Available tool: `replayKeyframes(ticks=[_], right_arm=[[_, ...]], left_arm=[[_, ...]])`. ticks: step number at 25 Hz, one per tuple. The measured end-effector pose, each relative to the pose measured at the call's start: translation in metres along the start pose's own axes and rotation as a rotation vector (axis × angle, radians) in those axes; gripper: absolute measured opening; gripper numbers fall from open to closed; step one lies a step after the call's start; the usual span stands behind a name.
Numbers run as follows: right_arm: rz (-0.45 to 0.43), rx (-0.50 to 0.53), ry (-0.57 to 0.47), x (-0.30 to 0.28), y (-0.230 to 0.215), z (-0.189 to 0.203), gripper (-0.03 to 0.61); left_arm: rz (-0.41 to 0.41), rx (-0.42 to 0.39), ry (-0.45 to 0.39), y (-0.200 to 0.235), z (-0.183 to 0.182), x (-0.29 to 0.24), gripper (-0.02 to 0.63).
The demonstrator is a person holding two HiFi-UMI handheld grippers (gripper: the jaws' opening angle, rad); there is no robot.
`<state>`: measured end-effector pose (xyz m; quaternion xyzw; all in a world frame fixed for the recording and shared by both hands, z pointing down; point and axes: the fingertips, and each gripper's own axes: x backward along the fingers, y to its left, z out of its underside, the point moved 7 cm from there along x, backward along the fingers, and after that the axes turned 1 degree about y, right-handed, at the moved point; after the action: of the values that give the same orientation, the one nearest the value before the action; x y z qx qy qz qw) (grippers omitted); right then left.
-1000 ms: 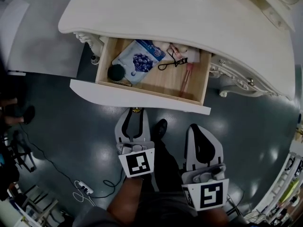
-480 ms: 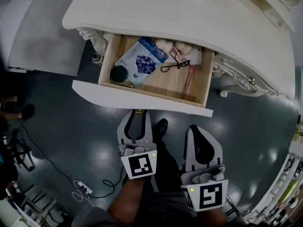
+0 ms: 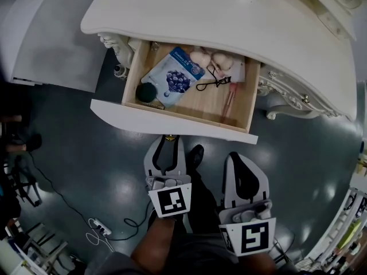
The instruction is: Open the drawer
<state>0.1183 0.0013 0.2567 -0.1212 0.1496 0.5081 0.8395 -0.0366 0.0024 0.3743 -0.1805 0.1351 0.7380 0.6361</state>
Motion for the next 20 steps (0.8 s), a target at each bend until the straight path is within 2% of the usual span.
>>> replayKeyframes(ticks=[7, 12, 15, 20], right_arm=[[-0.005, 0.011, -0.019, 0.007, 0.002, 0.001, 0.014], [-0.005, 0.001, -0.046, 0.014, 0.007, -0.010, 0.014], [-0.001, -0.003, -0.062, 0.023, 0.014, -0.022, 0.014], [0.000, 0.012, -0.125, 0.037, 0.031, -0.057, 0.014]], left_arm=[[-0.009, -0.009, -0.003, -0.001, 0.001, 0.000, 0.137], [0.006, 0.086, -0.043, 0.008, -0.010, 0.023, 0.156], [0.038, 0.065, -0.080, 0.012, -0.035, 0.047, 0.156], [0.082, 0.014, -0.165, 0.020, -0.099, 0.093, 0.152]])
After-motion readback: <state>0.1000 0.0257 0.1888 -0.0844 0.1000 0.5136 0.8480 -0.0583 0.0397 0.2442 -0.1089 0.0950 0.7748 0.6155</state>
